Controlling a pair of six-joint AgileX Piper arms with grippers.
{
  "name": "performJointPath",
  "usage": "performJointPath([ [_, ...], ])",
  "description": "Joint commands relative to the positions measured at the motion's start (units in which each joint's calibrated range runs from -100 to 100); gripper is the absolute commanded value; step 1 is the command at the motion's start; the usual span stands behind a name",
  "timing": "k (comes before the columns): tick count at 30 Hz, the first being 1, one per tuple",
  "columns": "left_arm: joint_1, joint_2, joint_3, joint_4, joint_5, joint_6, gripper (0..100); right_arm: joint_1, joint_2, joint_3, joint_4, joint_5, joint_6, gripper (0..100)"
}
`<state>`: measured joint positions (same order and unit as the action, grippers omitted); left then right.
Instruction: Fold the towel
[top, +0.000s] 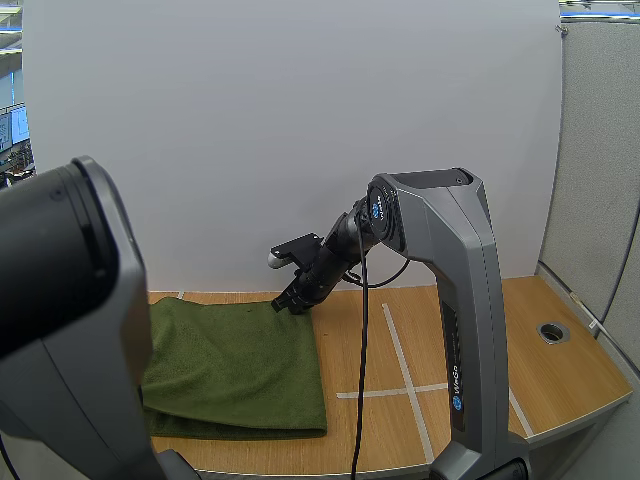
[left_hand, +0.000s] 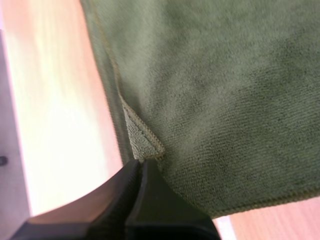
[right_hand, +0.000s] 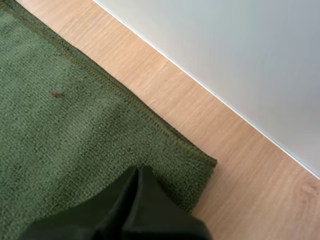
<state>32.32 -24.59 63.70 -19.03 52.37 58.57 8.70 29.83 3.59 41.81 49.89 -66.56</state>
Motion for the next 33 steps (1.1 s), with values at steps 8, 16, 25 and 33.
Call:
performJointPath([
  [8, 0.17, -4.47, -1.36, -2.08, 3.26, 0.25, 0, -0.31, -0.16, -0.21, -1.61, 0.98, -0.50, 0],
  [16, 2.33, -3.83, -1.36, -3.47, 3.25, 1.04, 0, -0.31, -0.16, -0.21, -1.75, 1.68, -0.50, 0],
  [25, 4.71, 0.20, -1.07, -5.72, 9.57, 4.14, 0, -0.31, -0.16, -0.21, -1.75, 1.68, -0.50, 0],
  [33, 4.71, 2.94, 0.76, -5.72, 4.69, 4.53, 0, -0.31, -0.16, -0.21, -1.84, 3.00, -0.50, 0],
])
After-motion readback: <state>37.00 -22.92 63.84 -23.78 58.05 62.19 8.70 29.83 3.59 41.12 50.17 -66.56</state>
